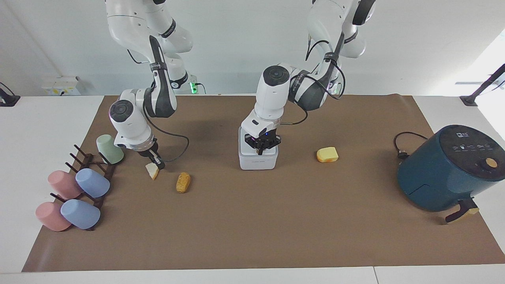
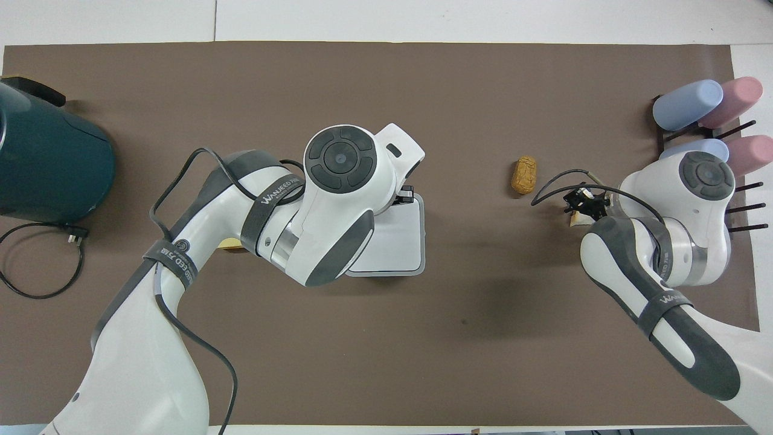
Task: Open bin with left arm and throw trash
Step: 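Lift the lid with the left gripper while the right gripper grasps the wedge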
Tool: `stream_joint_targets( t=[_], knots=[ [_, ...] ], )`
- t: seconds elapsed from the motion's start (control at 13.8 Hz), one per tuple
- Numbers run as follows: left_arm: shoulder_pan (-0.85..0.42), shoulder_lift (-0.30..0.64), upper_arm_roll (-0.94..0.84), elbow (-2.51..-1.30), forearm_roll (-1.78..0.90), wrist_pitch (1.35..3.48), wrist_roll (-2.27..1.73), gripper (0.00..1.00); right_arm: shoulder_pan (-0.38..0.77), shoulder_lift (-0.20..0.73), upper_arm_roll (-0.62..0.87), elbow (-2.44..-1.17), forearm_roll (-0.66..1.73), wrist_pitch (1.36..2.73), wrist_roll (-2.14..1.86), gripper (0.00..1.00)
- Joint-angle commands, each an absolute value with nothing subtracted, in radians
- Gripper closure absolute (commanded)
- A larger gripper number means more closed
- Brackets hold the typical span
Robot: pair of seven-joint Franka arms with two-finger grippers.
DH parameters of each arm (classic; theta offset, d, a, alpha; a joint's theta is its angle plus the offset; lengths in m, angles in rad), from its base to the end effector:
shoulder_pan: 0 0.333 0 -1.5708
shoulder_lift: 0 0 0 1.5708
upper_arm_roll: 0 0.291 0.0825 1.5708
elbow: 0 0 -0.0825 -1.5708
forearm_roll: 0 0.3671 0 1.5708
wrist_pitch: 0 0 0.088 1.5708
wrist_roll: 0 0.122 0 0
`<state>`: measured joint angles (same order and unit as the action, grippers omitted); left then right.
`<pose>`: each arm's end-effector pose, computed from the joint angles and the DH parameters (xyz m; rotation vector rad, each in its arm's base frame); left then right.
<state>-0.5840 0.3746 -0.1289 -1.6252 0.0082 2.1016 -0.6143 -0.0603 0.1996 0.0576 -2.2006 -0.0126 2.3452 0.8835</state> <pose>0.4983 -0.4193 0.3853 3.0416 -0.1386 0.0891 0.5285 -0.0015 0.2604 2.8239 -1.3260 -0.0789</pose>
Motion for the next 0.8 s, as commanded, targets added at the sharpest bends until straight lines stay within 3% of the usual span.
stream_joint_targets(
  t=[0.0,0.44,0.73],
  knots=[
    [-0.612,0.385,-0.117,-1.686,0.025,2.145,-0.63,1.0,-0.071,0.195,0.067,-2.209,0.003,2.364,0.893,1.0],
    [-0.618,0.382,-0.115,-1.695,0.025,2.151,-0.638,1.0,-0.068,0.108,0.067,-2.201,0.003,2.339,0.893,1.0],
    [-0.558,0.256,-0.118,-1.667,0.011,2.008,-0.615,1.0,-0.052,0.019,0.072,-2.198,0.003,2.264,0.89,1.0]
  ],
)
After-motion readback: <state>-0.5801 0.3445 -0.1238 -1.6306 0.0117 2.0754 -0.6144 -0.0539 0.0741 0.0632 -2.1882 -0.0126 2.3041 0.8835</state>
